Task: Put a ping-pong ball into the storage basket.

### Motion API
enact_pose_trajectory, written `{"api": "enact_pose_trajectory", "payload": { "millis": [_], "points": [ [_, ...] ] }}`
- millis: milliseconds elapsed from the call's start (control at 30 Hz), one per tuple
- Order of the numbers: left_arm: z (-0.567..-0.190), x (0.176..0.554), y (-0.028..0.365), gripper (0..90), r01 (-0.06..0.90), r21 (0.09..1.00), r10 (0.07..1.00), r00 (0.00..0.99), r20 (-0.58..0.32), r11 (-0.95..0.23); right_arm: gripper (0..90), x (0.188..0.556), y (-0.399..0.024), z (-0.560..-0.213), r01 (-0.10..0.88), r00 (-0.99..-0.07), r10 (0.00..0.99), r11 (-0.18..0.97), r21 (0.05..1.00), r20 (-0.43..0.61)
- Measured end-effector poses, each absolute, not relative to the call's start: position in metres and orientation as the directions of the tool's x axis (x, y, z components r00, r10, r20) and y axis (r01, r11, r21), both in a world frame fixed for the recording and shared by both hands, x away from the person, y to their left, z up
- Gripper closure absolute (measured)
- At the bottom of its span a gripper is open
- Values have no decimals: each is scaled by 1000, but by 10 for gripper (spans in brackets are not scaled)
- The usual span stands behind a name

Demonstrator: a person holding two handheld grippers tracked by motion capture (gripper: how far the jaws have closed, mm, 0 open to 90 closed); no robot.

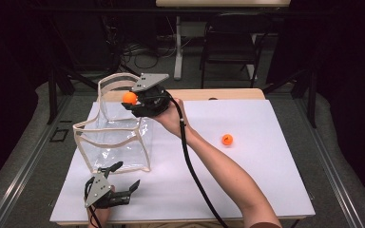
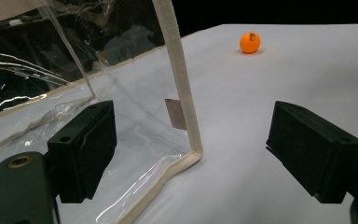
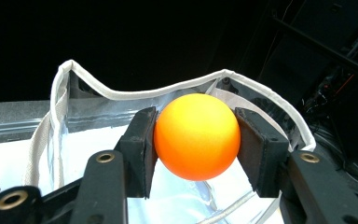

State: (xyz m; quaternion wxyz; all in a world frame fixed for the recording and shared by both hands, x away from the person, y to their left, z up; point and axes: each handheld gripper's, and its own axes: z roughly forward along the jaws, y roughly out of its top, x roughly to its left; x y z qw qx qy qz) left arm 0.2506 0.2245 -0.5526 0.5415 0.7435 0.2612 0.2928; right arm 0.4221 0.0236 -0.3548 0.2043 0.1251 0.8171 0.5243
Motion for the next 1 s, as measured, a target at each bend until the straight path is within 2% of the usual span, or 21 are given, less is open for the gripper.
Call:
{"api": "enact_pose_trajectory", "payload": {
  "millis": [1000],
  "points": [
    [-553, 250, 225, 155, 72, 959, 707, 691, 149, -273, 507, 427, 35, -360, 35, -890, 414, 485, 874, -193]
  ]
}}
